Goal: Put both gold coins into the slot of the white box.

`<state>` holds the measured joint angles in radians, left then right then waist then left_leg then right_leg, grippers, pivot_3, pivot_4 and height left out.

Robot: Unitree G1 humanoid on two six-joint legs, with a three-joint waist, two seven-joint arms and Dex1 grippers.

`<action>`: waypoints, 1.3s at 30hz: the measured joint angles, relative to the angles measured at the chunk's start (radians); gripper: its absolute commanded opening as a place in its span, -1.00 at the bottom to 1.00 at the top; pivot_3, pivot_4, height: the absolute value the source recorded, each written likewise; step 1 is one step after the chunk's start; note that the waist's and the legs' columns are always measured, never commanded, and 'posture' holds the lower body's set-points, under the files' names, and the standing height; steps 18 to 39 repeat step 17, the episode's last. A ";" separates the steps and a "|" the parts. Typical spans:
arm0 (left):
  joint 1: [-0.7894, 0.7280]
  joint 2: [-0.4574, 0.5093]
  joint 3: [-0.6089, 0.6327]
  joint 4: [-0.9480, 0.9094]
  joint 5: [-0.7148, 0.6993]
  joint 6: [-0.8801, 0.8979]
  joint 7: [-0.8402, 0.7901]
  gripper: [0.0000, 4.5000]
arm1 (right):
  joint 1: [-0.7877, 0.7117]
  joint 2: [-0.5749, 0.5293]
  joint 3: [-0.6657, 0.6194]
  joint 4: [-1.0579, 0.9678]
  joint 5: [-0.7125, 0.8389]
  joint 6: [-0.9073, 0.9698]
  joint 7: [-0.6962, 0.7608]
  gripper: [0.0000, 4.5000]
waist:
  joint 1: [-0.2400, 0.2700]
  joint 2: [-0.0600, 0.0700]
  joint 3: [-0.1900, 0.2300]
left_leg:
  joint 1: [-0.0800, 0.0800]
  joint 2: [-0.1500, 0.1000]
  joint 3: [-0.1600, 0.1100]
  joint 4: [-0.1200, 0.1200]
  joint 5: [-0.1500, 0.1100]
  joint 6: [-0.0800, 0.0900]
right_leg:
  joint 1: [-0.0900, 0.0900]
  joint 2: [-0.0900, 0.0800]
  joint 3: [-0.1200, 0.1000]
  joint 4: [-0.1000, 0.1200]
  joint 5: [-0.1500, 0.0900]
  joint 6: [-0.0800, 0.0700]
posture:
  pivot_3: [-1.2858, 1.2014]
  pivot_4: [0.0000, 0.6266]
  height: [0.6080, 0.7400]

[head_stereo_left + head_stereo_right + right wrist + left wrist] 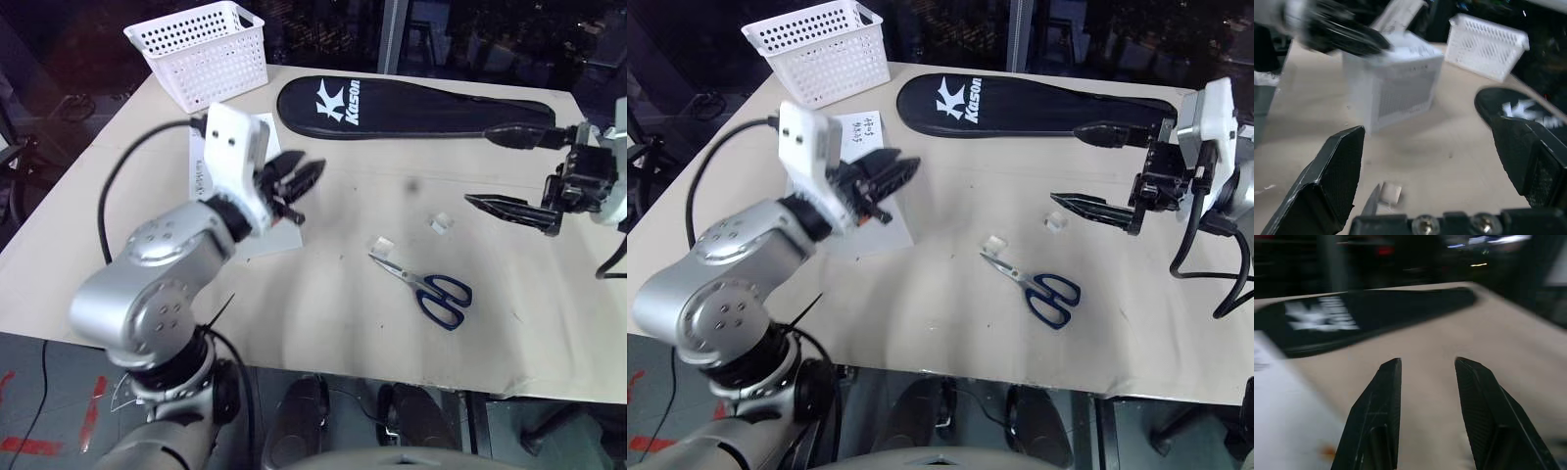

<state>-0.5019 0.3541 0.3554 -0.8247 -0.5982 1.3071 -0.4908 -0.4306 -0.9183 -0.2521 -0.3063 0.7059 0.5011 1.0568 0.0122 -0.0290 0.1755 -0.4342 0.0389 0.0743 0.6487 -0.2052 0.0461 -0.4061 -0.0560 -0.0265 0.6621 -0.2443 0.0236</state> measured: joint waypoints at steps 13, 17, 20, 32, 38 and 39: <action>0.566 0.259 0.028 0.127 -0.030 -0.467 -0.371 0.97 | 0.652 0.025 -0.266 -0.094 -0.164 -0.012 -0.064 1.00 | 0.003 0.003 -0.002 | 0.003 0.001 0.000 0.001 -0.003 0.005 | 0.003 0.000 0.000 -0.001 -0.003 -0.004 | 0.03 -0.52 1.00; 0.631 0.291 0.028 0.204 -0.005 -0.557 -0.406 0.97 | 0.821 0.074 -0.396 -0.117 -0.188 -0.029 -0.060 1.00 | 0.004 0.005 -0.003 | 0.003 0.001 -0.001 0.001 -0.005 0.001 | 0.001 -0.001 0.000 -0.001 -0.005 -0.001 | 0.03 -0.52 1.00; 0.631 0.291 0.028 0.204 -0.005 -0.557 -0.406 0.97 | 0.821 0.074 -0.396 -0.117 -0.188 -0.029 -0.060 1.00 | 0.004 0.005 -0.003 | 0.003 0.001 -0.001 0.001 -0.005 0.001 | 0.001 -0.001 0.000 -0.001 -0.005 -0.001 | 0.03 -0.52 1.00; 0.631 0.291 0.028 0.204 -0.005 -0.557 -0.406 0.97 | 0.821 0.074 -0.396 -0.117 -0.188 -0.029 -0.060 1.00 | 0.004 0.005 -0.003 | 0.003 0.001 -0.001 0.001 -0.005 0.001 | 0.001 -0.001 0.000 -0.001 -0.005 -0.001 | 0.03 -0.52 1.00; 0.631 0.291 0.028 0.204 -0.005 -0.557 -0.406 0.97 | 0.821 0.074 -0.396 -0.117 -0.188 -0.029 -0.060 1.00 | 0.004 0.005 -0.003 | 0.003 0.001 -0.001 0.001 -0.005 0.001 | 0.001 -0.001 0.000 -0.001 -0.005 -0.001 | 0.03 -0.52 1.00; 0.631 0.291 0.028 0.204 -0.005 -0.557 -0.406 0.97 | 0.821 0.074 -0.396 -0.117 -0.188 -0.029 -0.060 1.00 | 0.004 0.005 -0.003 | 0.003 0.001 -0.001 0.001 -0.005 0.001 | 0.001 -0.001 0.000 -0.001 -0.005 -0.001 | 0.03 -0.52 1.00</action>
